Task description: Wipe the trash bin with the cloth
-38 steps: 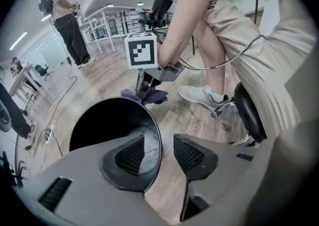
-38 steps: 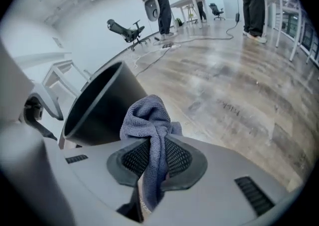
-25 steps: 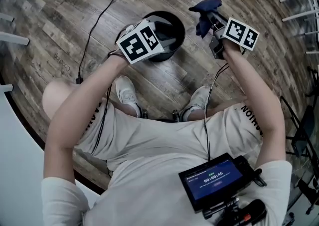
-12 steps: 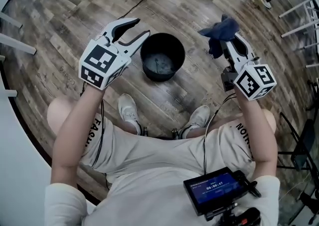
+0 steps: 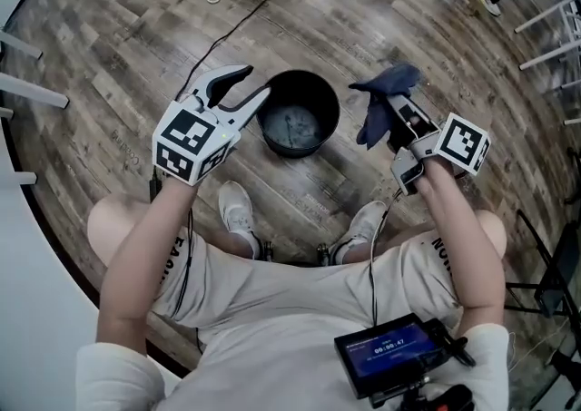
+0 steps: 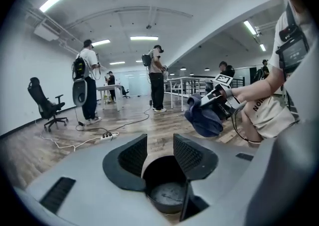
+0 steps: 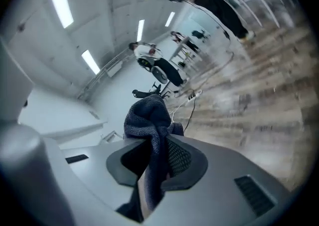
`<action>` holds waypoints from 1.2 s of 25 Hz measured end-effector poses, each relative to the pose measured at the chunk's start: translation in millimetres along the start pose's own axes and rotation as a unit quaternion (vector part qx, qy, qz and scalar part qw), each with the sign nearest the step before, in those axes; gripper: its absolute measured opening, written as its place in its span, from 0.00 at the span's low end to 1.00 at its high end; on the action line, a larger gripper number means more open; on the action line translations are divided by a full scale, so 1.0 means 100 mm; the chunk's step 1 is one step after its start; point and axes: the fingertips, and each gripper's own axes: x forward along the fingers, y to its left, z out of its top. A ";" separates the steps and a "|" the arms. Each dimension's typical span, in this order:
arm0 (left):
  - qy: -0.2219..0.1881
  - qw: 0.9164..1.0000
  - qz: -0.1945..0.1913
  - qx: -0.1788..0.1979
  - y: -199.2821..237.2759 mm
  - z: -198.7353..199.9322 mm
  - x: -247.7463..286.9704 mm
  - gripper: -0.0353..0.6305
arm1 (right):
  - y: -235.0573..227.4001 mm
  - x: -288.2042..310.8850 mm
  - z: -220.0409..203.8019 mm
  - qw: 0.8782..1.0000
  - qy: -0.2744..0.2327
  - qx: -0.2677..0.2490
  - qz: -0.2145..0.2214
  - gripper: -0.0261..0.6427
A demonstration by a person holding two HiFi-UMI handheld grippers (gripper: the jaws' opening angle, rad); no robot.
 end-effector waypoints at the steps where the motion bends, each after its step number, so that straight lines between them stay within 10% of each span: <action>1: 0.004 1.000 -0.012 0.005 -0.07 -0.02 0.07 0.32 | -0.08 0.02 -0.05 0.999 0.009 0.044 -0.001 0.13; 14: 0.032 0.993 -0.103 -0.046 -0.58 -0.24 0.47 0.32 | 0.17 0.25 -0.33 0.993 0.088 0.050 0.065 0.13; 30: 0.035 0.993 -0.102 -0.049 -0.62 -0.21 0.43 0.32 | 0.28 0.20 -0.47 0.978 0.107 -0.180 0.012 0.13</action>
